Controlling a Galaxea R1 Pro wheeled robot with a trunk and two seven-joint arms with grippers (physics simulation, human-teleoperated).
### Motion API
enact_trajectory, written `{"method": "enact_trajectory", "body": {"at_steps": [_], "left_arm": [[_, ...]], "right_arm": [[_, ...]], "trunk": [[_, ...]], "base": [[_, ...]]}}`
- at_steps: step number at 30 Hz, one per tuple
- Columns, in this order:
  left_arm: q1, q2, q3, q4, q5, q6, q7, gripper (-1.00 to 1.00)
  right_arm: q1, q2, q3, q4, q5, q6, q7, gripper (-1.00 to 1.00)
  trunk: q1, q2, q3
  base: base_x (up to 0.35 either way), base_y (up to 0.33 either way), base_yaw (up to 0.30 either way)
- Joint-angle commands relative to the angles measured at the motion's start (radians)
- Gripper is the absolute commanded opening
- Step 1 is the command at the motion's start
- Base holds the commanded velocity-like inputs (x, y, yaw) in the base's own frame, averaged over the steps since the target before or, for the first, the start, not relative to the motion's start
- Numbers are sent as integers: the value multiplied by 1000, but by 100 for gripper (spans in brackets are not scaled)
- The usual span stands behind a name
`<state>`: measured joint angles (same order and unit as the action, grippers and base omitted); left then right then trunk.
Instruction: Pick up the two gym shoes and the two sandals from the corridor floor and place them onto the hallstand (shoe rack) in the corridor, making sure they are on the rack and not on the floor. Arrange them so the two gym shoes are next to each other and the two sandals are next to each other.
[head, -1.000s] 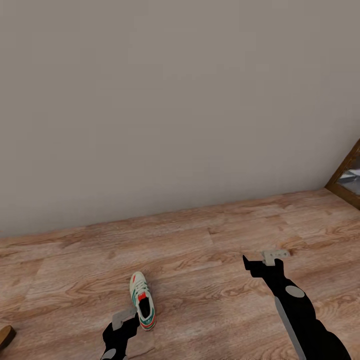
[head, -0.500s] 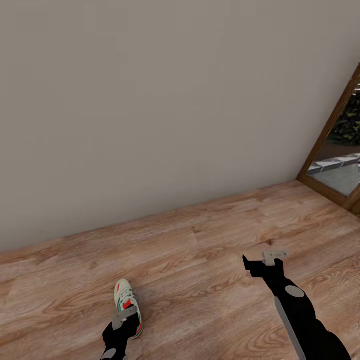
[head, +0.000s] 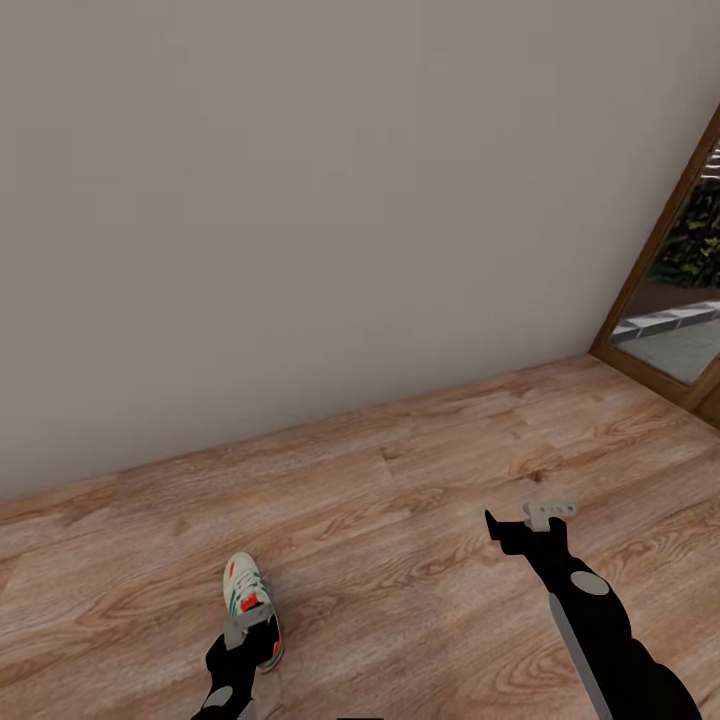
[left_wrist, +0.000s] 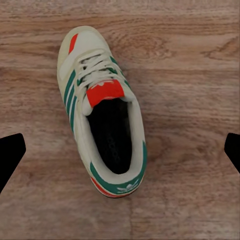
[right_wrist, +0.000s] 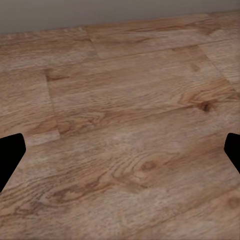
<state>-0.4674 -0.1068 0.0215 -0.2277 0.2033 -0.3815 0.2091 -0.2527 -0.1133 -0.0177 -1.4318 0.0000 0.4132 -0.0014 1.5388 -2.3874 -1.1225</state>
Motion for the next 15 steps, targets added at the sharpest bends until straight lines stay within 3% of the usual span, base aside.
{"method": "enact_trajectory", "body": {"at_steps": [1,15], "left_arm": [[-1,0,2,-5,3,-4,1,100],[-4,5,2,-95,2,2,10,100]], "right_arm": [[0,0,0,-2,0,5,0,100],[0,0,0,-2,0,5,0,100]], "trunk": [[4,-8,-4],[57,-106,-53]], "base": [[0,0,-2],[0,0,0]]}}
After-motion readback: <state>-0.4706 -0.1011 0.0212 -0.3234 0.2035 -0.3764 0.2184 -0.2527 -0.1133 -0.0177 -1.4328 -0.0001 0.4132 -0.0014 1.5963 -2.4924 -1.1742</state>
